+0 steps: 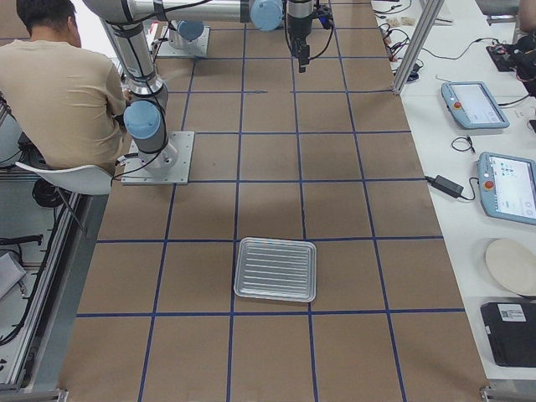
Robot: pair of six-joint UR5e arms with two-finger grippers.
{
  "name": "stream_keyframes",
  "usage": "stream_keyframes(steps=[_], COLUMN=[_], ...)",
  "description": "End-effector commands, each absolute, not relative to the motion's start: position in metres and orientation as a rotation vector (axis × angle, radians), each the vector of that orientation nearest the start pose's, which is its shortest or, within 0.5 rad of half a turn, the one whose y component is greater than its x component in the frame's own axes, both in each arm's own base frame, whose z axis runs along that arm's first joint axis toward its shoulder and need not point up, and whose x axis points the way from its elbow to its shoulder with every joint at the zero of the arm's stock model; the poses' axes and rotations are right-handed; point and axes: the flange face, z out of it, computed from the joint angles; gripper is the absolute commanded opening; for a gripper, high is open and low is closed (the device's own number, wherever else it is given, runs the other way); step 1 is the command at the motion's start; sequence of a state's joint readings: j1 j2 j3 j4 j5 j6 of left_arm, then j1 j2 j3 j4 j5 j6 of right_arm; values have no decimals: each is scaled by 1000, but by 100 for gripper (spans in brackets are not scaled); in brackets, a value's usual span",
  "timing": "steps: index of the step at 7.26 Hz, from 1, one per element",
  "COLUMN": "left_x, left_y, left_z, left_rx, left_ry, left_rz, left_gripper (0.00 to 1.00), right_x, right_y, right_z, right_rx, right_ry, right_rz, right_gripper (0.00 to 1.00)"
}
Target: Place bearing gear from tray to pile
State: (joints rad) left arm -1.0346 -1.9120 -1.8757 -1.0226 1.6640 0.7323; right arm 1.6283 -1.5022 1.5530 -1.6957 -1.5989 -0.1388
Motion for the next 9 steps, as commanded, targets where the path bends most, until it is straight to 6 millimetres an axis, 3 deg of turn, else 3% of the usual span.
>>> stream_keyframes(steps=[1, 2, 3, 4, 7, 8, 9], left_x=[196, 193, 198, 200, 188, 159, 117], left_y=[-518, -517, -518, -518, -527, -539, -550], left_z=[212, 212, 213, 213, 240, 258, 278], left_rx=[278, 283, 277, 272, 273, 265, 257], left_ry=[3117, 3116, 3105, 3109, 3078, 3073, 3066], left_rz=[213, 216, 203, 197, 132, 83, 65], left_gripper=[0, 0, 40, 88, 90, 90, 90], right_x=[161, 161, 160, 160, 160, 160, 160], right_y=[-519, -519, -520, -520, -519, -519, -519], right_z=[475, 479, 479, 482, 477, 477, 477], right_rx=[-314, -321, -319, -319, -319, -314, -328], right_ry=[3155, 3157, 3156, 3159, 3153, 3153, 3158], right_rz=[-117, -129, -127, -136, -122, -122, -122], right_gripper=[100, 100, 100, 100, 100, 100, 100])
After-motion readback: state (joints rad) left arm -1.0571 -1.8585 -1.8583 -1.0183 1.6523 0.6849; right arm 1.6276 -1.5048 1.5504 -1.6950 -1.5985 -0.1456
